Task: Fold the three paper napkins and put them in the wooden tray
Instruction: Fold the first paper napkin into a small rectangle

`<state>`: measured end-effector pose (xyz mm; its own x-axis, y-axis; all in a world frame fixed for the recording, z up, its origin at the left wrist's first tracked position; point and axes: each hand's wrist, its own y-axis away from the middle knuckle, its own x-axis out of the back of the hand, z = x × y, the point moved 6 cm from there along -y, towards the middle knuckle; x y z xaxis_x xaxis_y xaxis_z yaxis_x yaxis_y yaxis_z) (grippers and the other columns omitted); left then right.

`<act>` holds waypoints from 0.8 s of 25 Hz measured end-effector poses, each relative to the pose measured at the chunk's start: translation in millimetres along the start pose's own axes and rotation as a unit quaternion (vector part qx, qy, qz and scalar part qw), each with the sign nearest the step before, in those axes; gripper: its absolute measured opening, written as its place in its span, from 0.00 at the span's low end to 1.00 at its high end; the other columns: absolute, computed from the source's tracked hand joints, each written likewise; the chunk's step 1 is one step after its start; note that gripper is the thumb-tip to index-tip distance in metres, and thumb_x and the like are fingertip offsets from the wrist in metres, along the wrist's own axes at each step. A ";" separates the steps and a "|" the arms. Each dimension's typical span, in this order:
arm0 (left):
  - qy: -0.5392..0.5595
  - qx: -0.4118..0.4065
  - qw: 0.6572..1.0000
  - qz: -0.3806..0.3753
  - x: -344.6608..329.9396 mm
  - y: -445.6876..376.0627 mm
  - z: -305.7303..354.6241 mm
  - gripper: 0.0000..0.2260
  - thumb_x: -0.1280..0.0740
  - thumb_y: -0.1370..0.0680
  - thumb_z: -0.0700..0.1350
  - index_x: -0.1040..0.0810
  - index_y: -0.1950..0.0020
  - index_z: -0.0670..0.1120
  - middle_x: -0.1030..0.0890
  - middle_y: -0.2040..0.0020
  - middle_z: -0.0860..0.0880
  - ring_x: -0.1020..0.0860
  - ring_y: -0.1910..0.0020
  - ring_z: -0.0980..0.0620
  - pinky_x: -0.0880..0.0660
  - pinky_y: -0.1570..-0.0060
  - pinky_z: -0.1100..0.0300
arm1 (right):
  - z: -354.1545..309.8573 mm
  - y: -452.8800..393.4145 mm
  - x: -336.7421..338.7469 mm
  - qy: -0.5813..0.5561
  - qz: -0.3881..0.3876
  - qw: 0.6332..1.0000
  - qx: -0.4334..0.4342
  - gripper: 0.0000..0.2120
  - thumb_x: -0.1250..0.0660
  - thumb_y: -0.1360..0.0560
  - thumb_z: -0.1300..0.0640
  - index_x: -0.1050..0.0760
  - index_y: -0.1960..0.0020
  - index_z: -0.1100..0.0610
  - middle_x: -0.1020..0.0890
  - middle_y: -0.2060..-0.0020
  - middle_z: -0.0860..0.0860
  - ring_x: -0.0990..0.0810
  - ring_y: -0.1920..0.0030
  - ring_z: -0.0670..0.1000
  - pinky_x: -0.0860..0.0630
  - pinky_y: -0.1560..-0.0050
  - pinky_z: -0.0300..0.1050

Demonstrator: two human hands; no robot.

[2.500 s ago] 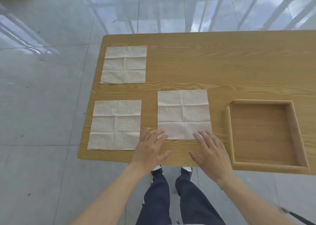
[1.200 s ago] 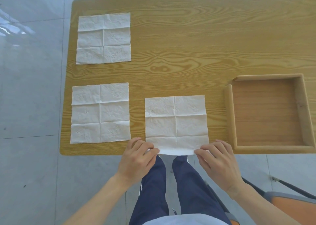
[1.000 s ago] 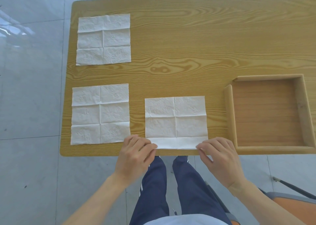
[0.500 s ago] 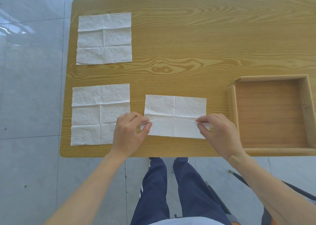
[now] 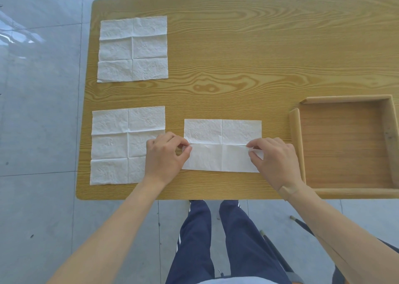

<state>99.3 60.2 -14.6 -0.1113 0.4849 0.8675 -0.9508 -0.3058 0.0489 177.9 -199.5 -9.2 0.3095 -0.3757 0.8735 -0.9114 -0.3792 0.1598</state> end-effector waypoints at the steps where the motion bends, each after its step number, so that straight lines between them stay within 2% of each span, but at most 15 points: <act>1: -0.001 0.000 1.000 0.002 0.2 -0.3 0.7 0.03 0.26 0.26 0.47 0.18 0.59 0.52 0.20 0.60 0.56 0.23 0.56 0.53 0.36 0.50 0.54 | 0.1 0.0 0.7 0.006 0.005 1.000 -0.002 0.06 0.30 0.25 0.58 0.19 0.50 0.50 0.15 0.58 0.46 0.20 0.51 0.54 0.31 0.51 0.52; 7: -0.022 0.003 1.000 0.007 0.2 0.2 1.3 0.02 0.26 0.26 0.47 0.18 0.57 0.51 0.21 0.58 0.55 0.22 0.56 0.52 0.35 0.50 0.52 | 3.7 -0.1 1.6 0.038 0.021 0.999 -0.008 0.09 0.28 0.26 0.57 0.19 0.46 0.51 0.17 0.55 0.48 0.21 0.50 0.56 0.29 0.52 0.53; 11: -0.031 0.000 0.999 0.008 0.2 0.5 -0.9 0.02 0.27 0.26 0.48 0.18 0.55 0.51 0.20 0.57 0.54 0.21 0.54 0.51 0.35 0.49 0.52 | 7.9 -0.2 2.6 0.049 0.029 0.998 -0.014 0.12 0.26 0.27 0.56 0.19 0.44 0.52 0.19 0.49 0.51 0.25 0.47 0.58 0.28 0.52 0.54; 14: -0.041 -0.001 0.999 0.017 4.9 -2.0 -5.3 0.06 0.25 0.27 0.48 0.17 0.52 0.50 0.21 0.55 0.53 0.22 0.54 0.51 0.36 0.50 0.54 | 9.2 -1.4 3.9 0.047 0.025 0.999 -0.011 0.14 0.26 0.27 0.55 0.19 0.41 0.52 0.20 0.45 0.52 0.27 0.43 0.59 0.28 0.49 0.55; 20: -0.071 -0.099 0.991 -0.061 -3.3 -13.1 8.8 0.15 0.24 0.28 0.53 0.17 0.44 0.50 0.20 0.45 0.50 0.23 0.45 0.47 0.35 0.47 0.52 | 4.6 -6.1 2.1 0.071 -0.008 0.997 0.026 0.18 0.26 0.27 0.50 0.20 0.38 0.51 0.20 0.43 0.51 0.27 0.38 0.60 0.31 0.46 0.57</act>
<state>114.6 55.4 -13.7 0.0359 0.3833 0.9229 -0.9943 -0.0794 0.0717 185.3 -201.8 -10.5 0.2785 -0.2483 0.9278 -0.8904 -0.4288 0.1525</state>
